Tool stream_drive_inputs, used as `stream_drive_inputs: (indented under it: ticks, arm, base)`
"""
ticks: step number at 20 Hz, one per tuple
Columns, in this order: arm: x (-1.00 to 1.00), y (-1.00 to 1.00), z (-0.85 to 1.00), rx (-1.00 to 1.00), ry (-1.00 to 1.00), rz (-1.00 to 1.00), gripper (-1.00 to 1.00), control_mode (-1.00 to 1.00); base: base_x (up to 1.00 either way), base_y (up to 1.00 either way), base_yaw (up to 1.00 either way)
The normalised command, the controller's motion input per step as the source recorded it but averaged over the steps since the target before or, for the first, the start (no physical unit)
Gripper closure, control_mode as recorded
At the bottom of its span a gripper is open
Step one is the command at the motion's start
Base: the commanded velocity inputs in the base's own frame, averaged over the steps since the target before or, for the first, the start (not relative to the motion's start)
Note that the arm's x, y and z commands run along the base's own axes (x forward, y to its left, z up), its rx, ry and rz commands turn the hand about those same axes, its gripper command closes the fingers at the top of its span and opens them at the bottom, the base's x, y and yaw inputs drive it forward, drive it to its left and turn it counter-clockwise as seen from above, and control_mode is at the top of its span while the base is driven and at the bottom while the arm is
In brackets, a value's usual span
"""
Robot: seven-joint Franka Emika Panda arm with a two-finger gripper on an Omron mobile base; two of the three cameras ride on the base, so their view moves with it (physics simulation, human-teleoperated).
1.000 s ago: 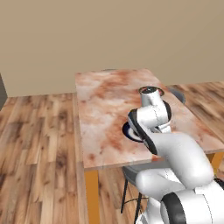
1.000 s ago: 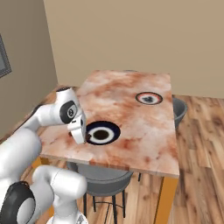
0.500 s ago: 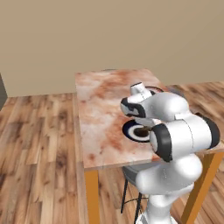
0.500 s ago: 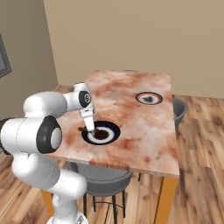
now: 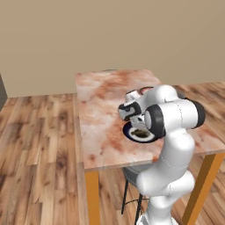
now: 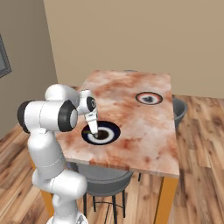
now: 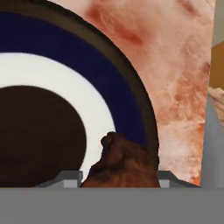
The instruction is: Take the chicken drumsticks from the pan and place one on each plate on the dining counter.
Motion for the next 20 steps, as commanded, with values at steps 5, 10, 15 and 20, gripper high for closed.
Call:
stream_drive_inputs:
  ticks: [5,10,15,20]
  arm:
    - [0.33,-0.23,-0.33,0.00,-0.10,0.00,1.00,-1.00]
    - [0.27,-0.28,-0.22,0.01,-0.14,0.00,1.00,-1.00]
    - [0.18,-0.22,-0.15,0.00,-0.16,0.00,1.00,-1.00]
    - [0.10,-0.15,-0.02,0.01,-0.16,0.00,-1.00,-1.00]
  base:
    - [0.00,0.00,0.00]
    - [0.00,0.00,0.00]
    - [0.00,0.00,0.00]
    - [0.00,0.00,0.00]
